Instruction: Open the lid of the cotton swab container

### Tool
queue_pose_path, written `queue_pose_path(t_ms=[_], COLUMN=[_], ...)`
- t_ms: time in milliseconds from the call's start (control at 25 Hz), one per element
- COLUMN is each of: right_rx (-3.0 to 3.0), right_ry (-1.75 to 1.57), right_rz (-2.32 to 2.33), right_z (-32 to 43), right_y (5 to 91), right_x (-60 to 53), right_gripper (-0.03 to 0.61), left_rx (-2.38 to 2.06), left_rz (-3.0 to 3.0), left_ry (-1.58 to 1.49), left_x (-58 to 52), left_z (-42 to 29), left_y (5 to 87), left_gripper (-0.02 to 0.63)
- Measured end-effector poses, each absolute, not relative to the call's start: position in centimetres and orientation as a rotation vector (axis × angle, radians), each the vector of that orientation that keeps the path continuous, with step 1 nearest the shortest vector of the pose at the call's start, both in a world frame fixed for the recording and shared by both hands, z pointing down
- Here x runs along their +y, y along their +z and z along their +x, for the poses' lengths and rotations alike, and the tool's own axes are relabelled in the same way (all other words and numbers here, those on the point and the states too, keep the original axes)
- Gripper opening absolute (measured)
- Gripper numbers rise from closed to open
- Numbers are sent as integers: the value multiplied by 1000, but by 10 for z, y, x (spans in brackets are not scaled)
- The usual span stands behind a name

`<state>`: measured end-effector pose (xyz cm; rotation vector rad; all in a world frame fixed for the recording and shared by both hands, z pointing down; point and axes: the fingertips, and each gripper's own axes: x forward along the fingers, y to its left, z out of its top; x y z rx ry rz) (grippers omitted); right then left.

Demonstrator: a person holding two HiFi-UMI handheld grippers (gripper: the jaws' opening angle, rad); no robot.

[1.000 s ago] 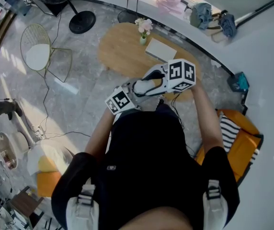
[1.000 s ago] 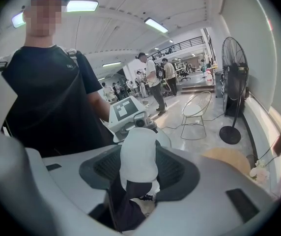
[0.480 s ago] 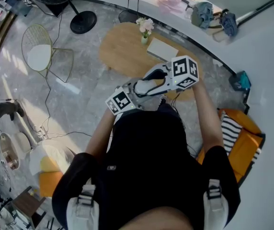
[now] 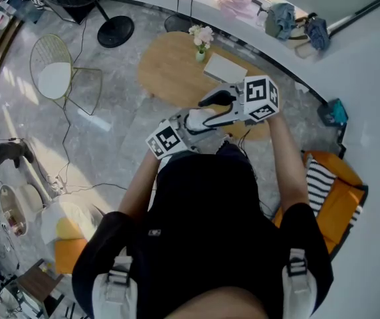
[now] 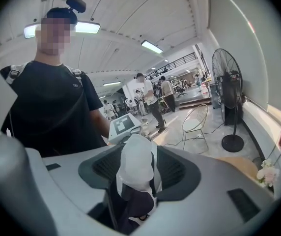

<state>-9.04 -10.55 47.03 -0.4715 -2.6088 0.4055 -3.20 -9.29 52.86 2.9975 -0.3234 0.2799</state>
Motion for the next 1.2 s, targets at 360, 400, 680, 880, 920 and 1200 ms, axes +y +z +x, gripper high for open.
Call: queue_pose_path(t_ms=[360, 400, 680, 880, 920, 1200], right_rx=[-2657, -2664, -2732, -2750, -2752, -2781], right_ry=[412, 406, 303, 282, 279, 277], right_rz=[-394, -380, -187, -69, -48, 25], right_z=[-86, -86, -83, -68, -65, -54], right_y=[468, 468, 468, 470, 470, 471], right_x=[-122, -124, -147, -154, -155, -156], right_gripper=[218, 216, 199, 189, 187, 178], left_rx=[-311, -311, -315, -290, -285, -278], left_rz=[3001, 3000, 2991, 2996, 2994, 2988], left_ry=[318, 318, 279, 278, 275, 290], left_x=[-89, -88, -89, -87, -87, -83], left_z=[-32, -32, -31, -19, -16, -7], left_y=[530, 530, 525, 520, 520, 517], left_gripper=[187, 187, 187, 187, 187, 187])
